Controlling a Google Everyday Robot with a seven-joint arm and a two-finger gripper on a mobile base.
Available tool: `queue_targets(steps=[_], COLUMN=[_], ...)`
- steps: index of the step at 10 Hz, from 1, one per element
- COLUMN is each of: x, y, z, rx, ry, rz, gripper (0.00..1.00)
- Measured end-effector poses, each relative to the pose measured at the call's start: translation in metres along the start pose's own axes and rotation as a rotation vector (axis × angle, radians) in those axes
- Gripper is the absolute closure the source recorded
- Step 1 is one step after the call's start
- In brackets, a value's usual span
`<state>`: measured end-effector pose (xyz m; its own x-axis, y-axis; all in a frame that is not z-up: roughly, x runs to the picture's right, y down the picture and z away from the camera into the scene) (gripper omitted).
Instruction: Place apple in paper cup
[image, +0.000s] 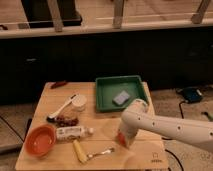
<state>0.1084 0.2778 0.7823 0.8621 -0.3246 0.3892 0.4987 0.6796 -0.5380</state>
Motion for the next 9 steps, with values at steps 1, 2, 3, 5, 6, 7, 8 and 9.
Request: queue_targets(steps=[1,2,3,5,6,7,8,9], x=[0.0001,0.0002,0.0008,0.0013,0.0005,0.0004,-0.0003,-0.0004], y=[0.0005,0.0002,0.0014,0.0033,0.0025,0.0022,0.0016,0.0028], z=[0.0008,-0.0012,-0.0033,-0.0006,0.0013,0.0026,0.0021,-0.0006], rx=[-0.001,-0.002,-0.005,-0.012,-0.014,-0.013,-0.01,-0.013], ry=[0.005,0.009,0.013,0.017,0.021,0.024,0.025,0.029], rz=[-0.007,-0.01,-0.013,-0.024,-0.037,-0.044,-0.047,-0.05], gripper=[0.6,0.67,0.76,0.79,0.79,0.79,0.79,0.79])
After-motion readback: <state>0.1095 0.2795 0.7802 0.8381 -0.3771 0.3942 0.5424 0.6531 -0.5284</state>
